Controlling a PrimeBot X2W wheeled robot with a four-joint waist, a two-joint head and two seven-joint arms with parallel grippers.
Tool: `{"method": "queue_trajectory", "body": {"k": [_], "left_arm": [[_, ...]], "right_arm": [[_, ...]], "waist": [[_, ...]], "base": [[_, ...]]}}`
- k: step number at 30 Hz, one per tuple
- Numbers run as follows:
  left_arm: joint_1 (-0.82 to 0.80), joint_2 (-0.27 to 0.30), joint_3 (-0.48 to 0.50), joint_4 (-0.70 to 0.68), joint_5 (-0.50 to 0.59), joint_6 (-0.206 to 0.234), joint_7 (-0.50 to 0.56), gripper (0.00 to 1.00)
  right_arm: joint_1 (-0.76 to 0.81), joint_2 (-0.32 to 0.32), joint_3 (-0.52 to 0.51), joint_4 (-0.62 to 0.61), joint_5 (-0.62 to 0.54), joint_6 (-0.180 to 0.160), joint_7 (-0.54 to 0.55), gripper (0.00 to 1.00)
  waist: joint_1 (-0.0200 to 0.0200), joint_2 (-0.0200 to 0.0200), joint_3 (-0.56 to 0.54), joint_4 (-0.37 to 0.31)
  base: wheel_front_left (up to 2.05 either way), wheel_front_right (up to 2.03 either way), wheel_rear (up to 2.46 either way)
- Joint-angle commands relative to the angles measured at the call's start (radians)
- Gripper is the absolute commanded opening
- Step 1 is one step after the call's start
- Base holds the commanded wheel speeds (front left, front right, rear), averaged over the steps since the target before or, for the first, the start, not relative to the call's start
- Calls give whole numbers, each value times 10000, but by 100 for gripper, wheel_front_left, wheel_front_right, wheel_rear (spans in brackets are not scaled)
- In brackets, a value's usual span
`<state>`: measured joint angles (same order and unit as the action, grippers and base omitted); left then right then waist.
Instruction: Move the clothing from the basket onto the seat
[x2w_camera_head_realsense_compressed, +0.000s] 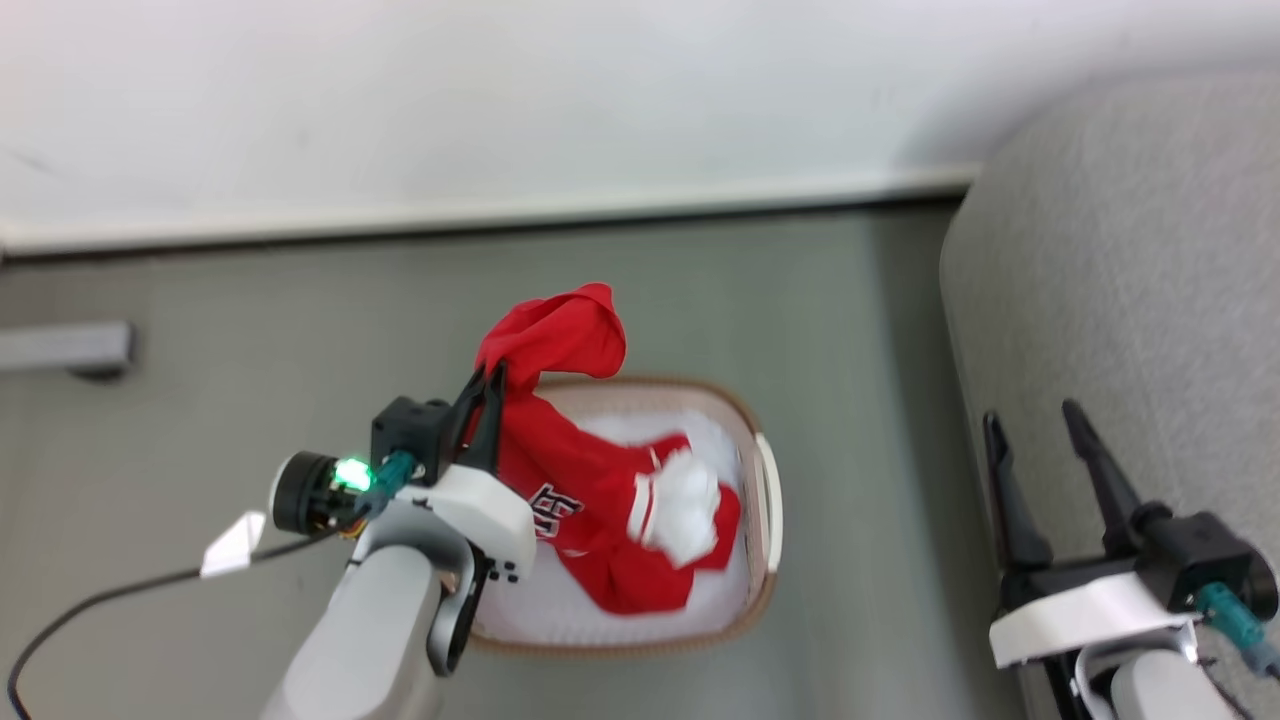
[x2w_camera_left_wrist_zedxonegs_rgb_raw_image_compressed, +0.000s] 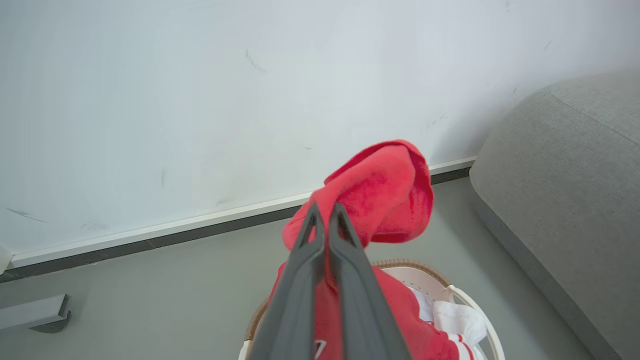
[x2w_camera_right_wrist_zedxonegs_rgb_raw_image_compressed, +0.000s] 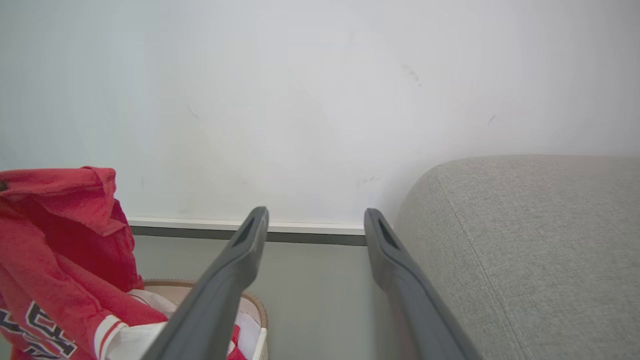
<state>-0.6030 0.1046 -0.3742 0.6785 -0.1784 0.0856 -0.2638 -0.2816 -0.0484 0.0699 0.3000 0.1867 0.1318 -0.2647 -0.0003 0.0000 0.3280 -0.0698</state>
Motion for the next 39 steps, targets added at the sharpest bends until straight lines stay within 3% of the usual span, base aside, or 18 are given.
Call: {"method": "queue_trajectory", "body": {"k": [1, 9, 22, 30, 39], "left_arm": [[372, 123, 3, -532, -87, 91, 82, 0], [1685, 548, -65, -3740, -37, 571, 1168, 0], [2725, 962, -522, -7578, -88, 638, 2929, 0], [3022, 1042, -1095, -8454, -186, 330, 3499, 0], [3230, 1118, -1699, -8074, -114, 53, 3706, 0]], "right_arm": [[262, -34, 44, 101, 19, -21, 6, 100], [827, -27, 964, 259, 124, -19, 6, 100], [596, -48, 3796, -430, 402, -21, 6, 100], [-446, -991, 5649, -1543, 719, -21, 507, 100], [-1018, -1934, 6100, -3101, 385, -21, 1513, 100]], "waist": [[3, 0, -997, 207], [3, 0, -2303, 194], [3, 0, -3192, 191], [3, 0, -3210, 128], [3, 0, -3271, 40]], "base": [[0, 0, 0], [0, 0, 0], [0, 0, 0], [0, 0, 0], [0, 0, 0]]}}
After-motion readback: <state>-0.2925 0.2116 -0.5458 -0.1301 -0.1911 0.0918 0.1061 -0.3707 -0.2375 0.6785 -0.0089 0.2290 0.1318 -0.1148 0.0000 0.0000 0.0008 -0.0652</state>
